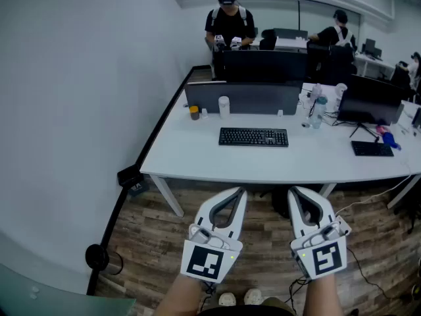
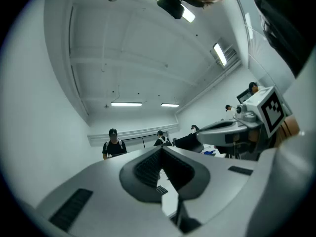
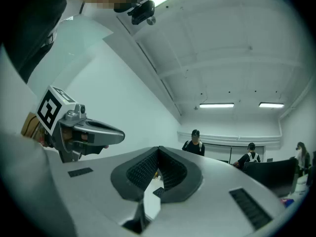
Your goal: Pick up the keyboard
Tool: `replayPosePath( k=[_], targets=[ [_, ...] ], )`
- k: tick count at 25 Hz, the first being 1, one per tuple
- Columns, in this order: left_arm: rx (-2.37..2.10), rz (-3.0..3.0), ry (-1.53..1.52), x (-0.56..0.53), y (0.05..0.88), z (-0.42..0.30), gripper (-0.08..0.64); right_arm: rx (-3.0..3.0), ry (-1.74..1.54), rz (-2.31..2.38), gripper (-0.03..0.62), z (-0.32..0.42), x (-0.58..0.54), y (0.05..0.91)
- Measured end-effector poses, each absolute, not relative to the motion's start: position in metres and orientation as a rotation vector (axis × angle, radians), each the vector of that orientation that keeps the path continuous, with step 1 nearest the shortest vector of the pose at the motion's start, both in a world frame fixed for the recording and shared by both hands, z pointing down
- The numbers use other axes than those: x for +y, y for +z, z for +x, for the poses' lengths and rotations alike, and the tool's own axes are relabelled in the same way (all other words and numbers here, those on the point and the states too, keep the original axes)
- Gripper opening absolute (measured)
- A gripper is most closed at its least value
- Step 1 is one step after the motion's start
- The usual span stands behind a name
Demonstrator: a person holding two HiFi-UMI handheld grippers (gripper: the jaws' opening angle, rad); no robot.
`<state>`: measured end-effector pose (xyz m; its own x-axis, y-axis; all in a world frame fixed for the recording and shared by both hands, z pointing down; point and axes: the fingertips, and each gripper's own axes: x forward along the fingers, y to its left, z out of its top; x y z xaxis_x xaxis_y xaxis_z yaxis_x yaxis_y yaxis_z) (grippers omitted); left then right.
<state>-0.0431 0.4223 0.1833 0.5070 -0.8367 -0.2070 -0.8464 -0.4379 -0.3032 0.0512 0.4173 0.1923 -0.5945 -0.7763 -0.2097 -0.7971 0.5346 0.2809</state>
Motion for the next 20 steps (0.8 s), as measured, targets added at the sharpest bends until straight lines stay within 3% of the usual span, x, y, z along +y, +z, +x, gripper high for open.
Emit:
replayPosePath(
  k=[20],
  targets=[
    [1.389,-2.336,-0.063,0.424,0.195,-0.009,0.008,2.677,0.494,-1.307,0.031,0.083,0.427,0.200]
  ],
)
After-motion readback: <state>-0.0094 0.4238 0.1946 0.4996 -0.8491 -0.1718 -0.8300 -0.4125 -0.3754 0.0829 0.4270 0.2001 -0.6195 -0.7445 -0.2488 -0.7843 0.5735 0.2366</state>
